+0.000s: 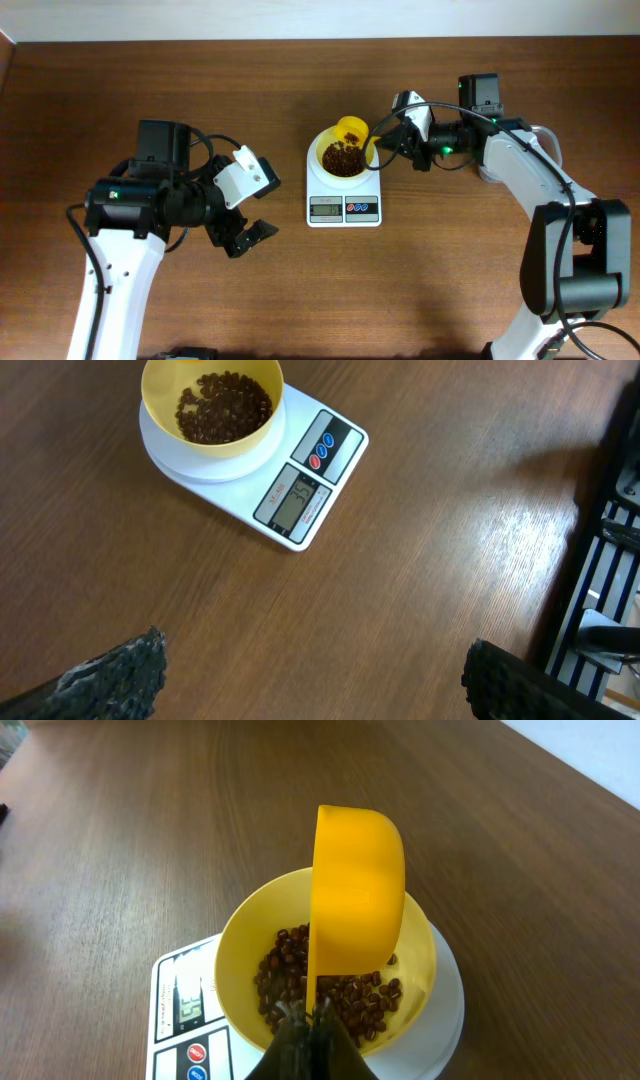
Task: Scoop item into bowl and weigh 50g on scale
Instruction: 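Hold the emptied scoop over the bowl while the scale settles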
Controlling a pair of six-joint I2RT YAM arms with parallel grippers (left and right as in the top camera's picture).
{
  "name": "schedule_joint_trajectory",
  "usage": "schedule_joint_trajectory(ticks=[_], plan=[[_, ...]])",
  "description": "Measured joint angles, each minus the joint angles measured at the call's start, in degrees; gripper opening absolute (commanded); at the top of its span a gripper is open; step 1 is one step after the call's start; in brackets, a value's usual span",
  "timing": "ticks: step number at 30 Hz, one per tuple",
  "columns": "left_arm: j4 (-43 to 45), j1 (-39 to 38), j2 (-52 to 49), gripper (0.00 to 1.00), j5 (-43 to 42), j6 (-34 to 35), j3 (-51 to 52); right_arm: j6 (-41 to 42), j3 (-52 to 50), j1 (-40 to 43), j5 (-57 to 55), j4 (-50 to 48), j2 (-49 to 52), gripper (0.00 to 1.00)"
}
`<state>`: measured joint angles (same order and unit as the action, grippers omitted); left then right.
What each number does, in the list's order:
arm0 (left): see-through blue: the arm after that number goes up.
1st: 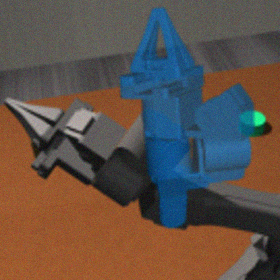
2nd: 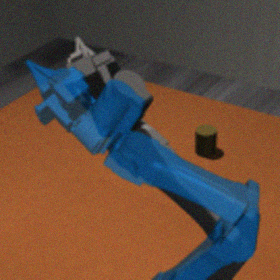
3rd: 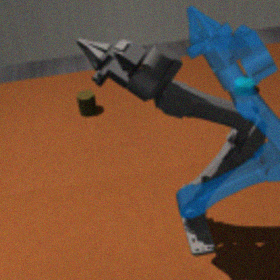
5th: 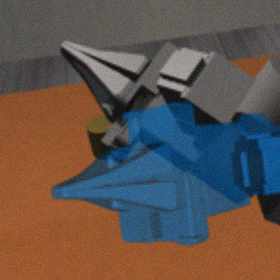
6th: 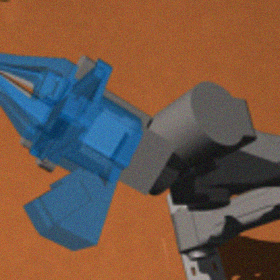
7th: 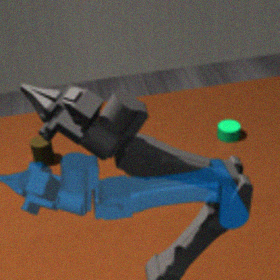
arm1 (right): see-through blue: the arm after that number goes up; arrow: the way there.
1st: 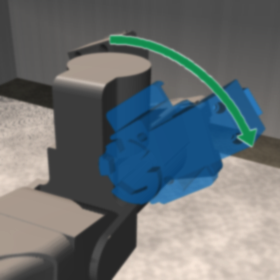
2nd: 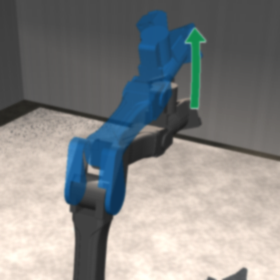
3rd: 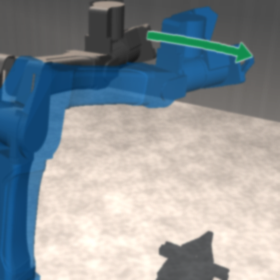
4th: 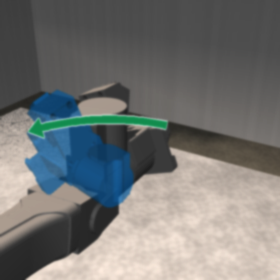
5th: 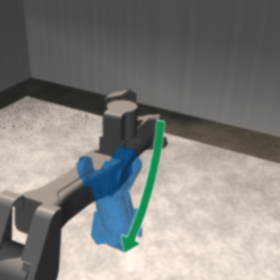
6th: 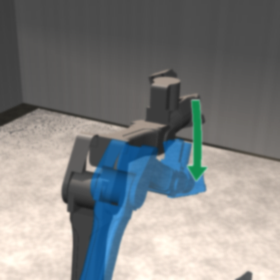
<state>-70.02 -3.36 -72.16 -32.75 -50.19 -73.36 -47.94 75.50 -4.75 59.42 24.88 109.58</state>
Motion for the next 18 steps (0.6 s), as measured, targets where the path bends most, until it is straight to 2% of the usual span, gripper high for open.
schedule_joint_trajectory(ticks=[18], plan=[[0.0,0.0,0.0,0.99,-0.02,0.0,0.0,0.0,0.0,0.0,0.39,-2.67,0.0,0.04]])
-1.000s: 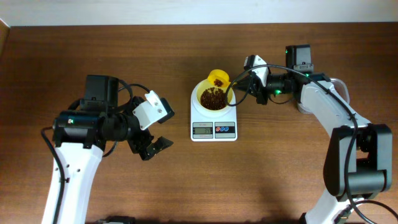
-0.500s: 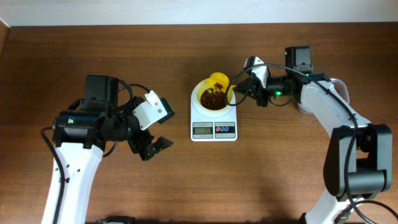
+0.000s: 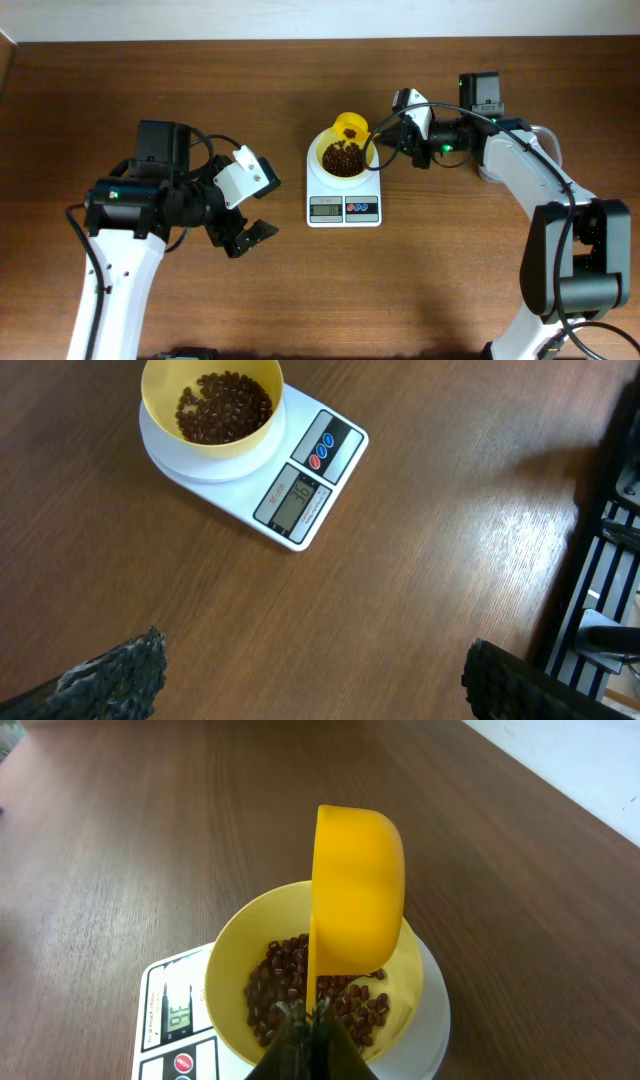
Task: Scoop item into bowl and weigh 50g on scale
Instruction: 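Hold the emptied scoop over the bowl while the scale settles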
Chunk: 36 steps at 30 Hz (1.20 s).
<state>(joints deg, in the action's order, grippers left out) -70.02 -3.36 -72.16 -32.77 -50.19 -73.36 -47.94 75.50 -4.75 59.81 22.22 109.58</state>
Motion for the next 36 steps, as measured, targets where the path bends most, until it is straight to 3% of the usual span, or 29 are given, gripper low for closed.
schedule_joint_trajectory(ticks=[9,17,36], plan=[[-0.02,0.0,0.0,0.99,0.02,0.0,0.0,1.09,-0.02,0.0,1.92,-0.48,0.0,0.04],[-0.02,0.0,0.0,0.99,0.02,0.0,0.0,0.79,-0.02,-0.13,-4.15,-2.54,0.0,0.04],[0.0,0.0,0.0,0.99,0.0,0.0,0.0,1.9,-0.02,-0.13,-1.33,-4.39,-0.02,0.04]])
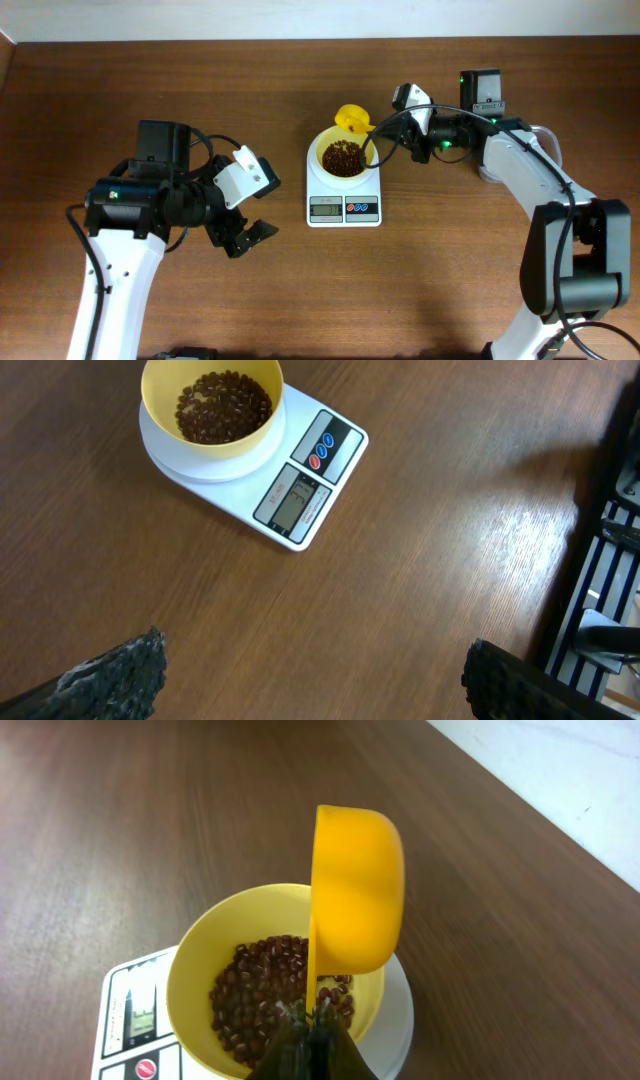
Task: Scoop item into bowl and weigh 50g on scale
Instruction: 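Hold the emptied scoop over the bowl while the scale settles, then move the scoop back right and scoop more beans from the tub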
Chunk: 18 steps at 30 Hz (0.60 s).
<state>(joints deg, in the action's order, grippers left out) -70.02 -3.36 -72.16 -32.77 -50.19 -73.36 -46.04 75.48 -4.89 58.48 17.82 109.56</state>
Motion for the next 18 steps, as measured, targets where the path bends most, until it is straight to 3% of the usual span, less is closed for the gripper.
schedule_joint_trajectory(ticks=[18], plan=[[-0.02,0.0,0.0,0.99,0.02,-0.02,0.0,-0.92,0.0,-0.52,1.2,-0.96,-0.07,0.04]])
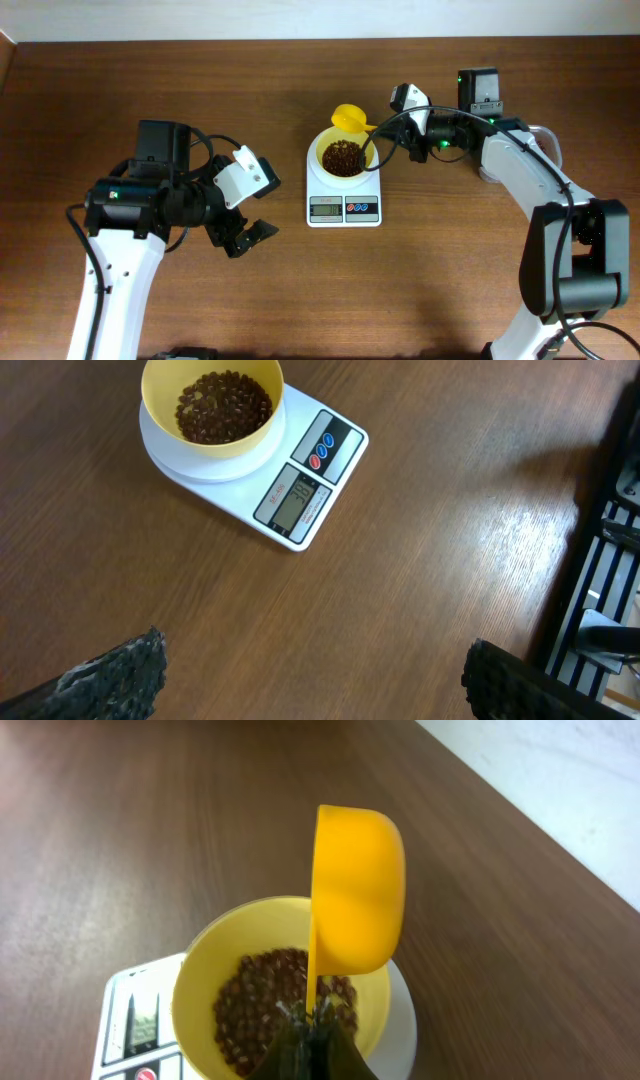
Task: Scoop item into bowl and weigh 50g on scale
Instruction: 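Move the scoop back right and scoop more beans from the tub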
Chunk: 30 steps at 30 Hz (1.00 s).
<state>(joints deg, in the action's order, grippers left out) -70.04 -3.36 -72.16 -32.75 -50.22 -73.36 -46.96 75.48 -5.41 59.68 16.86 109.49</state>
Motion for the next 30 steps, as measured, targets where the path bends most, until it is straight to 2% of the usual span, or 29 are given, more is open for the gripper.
schedule_joint_trajectory(ticks=[4,10,14,15,17,20,25,30], plan=[[0.0,0.0,0.0,0.99,0.0,0.02,0.0,-0.04,0.0,0.13,-3.17,0.15,-0.04,0.04],[0.02,0.0,0.0,0.99,0.0,0.02,0.0,0.98,-0.2,2.01,-2.45,-7.26,-4.7,0.04],[0.02,0.0,0.0,0.99,0.0,0.02,0.0,2.36,-0.17,8.76,-13.11,-7.06,-12.46,0.04],[0.0,0.0,0.0,0.99,-0.02,0.02,0.0,2.75,-0.15,11.67,-19.06,-6.21,-14.01,0.04],[-0.02,0.0,0.0,0.99,-0.02,0.02,0.0,3.28,-0.07,16.04,-30.08,-3.04,-14.84,0.04],[0.07,0.0,0.0,0.99,0.0,0.02,0.0,3.52,-0.02,19.85,-42.62,7.56,-14.84,0.04],[0.07,0.0,0.0,0.99,-0.02,0.0,-0.02,3.48,-0.09,21.0,-50.1,21.59,-14.82,0.04],[0.04,0.0,0.0,0.99,0.0,0.02,-0.02,3.5,-0.09,21.0,-56.87,25.81,-14.82,0.04]])
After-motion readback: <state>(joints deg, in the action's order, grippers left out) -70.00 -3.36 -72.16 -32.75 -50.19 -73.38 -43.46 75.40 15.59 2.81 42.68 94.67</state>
